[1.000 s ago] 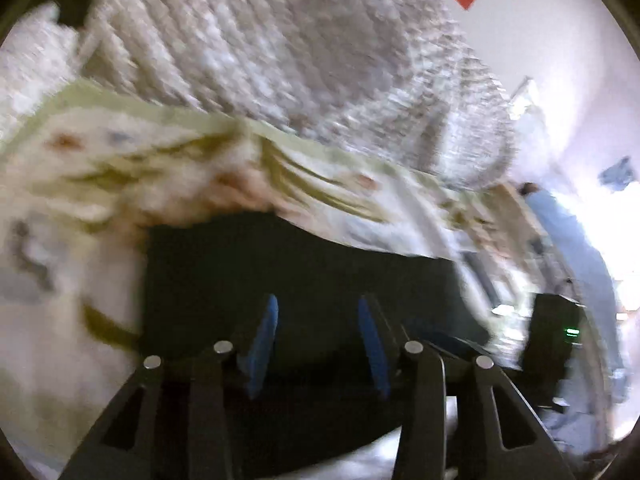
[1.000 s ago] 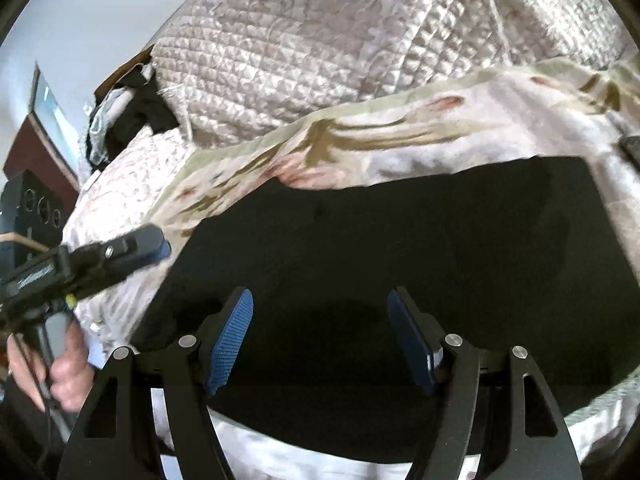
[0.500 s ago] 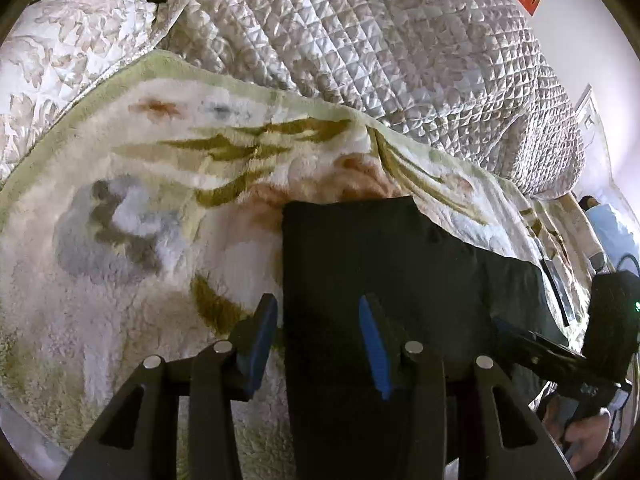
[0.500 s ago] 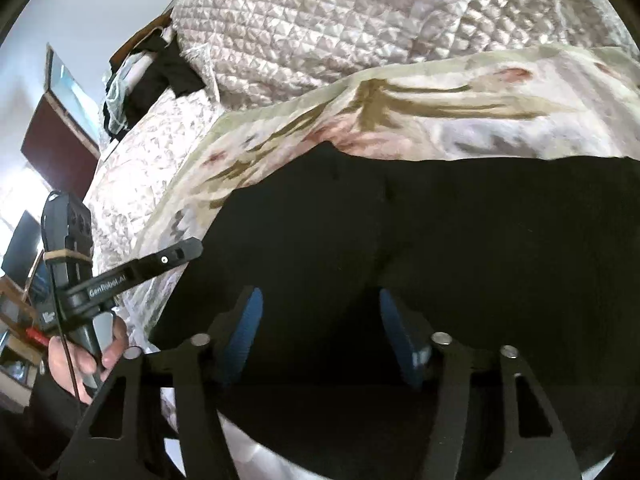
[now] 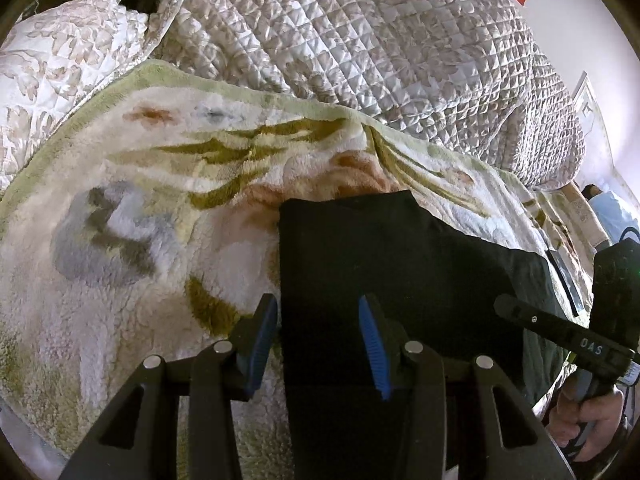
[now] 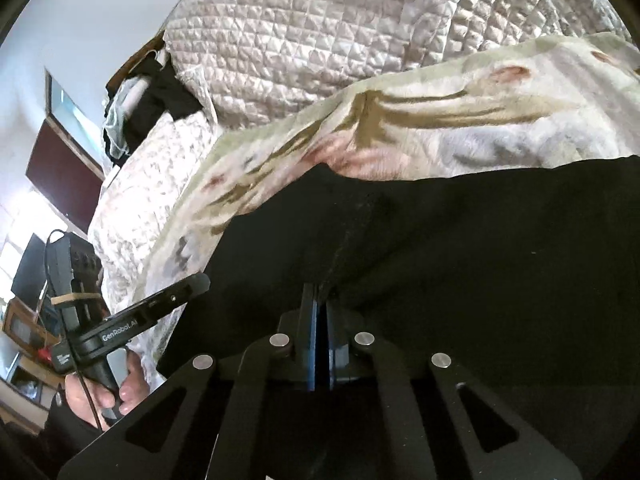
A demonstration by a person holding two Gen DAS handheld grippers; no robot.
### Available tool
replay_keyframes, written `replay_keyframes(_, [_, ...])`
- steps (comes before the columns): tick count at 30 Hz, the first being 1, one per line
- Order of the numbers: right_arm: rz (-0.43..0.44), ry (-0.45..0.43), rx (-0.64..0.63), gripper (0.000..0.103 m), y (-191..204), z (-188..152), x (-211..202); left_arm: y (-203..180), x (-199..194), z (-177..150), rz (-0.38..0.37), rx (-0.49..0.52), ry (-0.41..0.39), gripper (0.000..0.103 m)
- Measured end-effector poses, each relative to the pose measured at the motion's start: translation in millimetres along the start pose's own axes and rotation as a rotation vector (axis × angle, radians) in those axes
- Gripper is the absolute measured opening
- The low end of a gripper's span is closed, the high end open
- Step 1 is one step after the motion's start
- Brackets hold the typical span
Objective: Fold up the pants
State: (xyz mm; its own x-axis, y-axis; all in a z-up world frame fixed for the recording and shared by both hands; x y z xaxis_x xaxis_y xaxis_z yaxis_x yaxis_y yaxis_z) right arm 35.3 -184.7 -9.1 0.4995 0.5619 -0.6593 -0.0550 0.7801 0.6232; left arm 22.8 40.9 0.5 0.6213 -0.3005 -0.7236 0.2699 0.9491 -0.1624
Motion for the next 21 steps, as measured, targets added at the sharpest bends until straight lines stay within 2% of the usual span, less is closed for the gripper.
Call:
replay_keyframes(2, [-0.006,0.017,0.031,0.002,-6,-3,6,0,1,-1,0.001,-0.001,0.007,0.045])
replay_keyframes(5, [0.009,-0.026,0.011,0.002,3,-1,-7,1,-2,0,0.003,0.000,-0.002,0.045])
replay_keyframes(7, [-0.016,-0.041,-0.013,0.002,3,1,-10,3,-4,-1,0.006,0.000,-0.009,0.045])
replay_keyframes(10, [-0.023,-0.017,0.050,0.002,-12,2,-1,3,-2,-2,0.005,-0.006,-0.002,0.045])
replay_keyframes(18, [-0.054,-0.002,0.010,0.003,-9,3,0,-1,-1,-1,0.006,0.011,-0.001,0.045])
replay_keyframes(21, [-0.122,-0.069,-0.051,0.009,-2,8,-13,-3,-2,3,0.008,0.021,-0.015,0.045])
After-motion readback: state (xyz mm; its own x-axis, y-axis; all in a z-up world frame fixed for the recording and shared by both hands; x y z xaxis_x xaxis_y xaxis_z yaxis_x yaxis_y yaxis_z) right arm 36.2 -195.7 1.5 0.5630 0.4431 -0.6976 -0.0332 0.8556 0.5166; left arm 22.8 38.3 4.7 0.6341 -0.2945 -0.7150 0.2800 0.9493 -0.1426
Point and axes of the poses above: each gripper's, at about its wrist camera, not at the fingertips, and x roughly the way its jaws point, y to its left, z to its top, the point moved 6 cm from there along x, roughly the way its jaws point, and after that the axes turned 14 degrees about x, right-handed, at the moved point
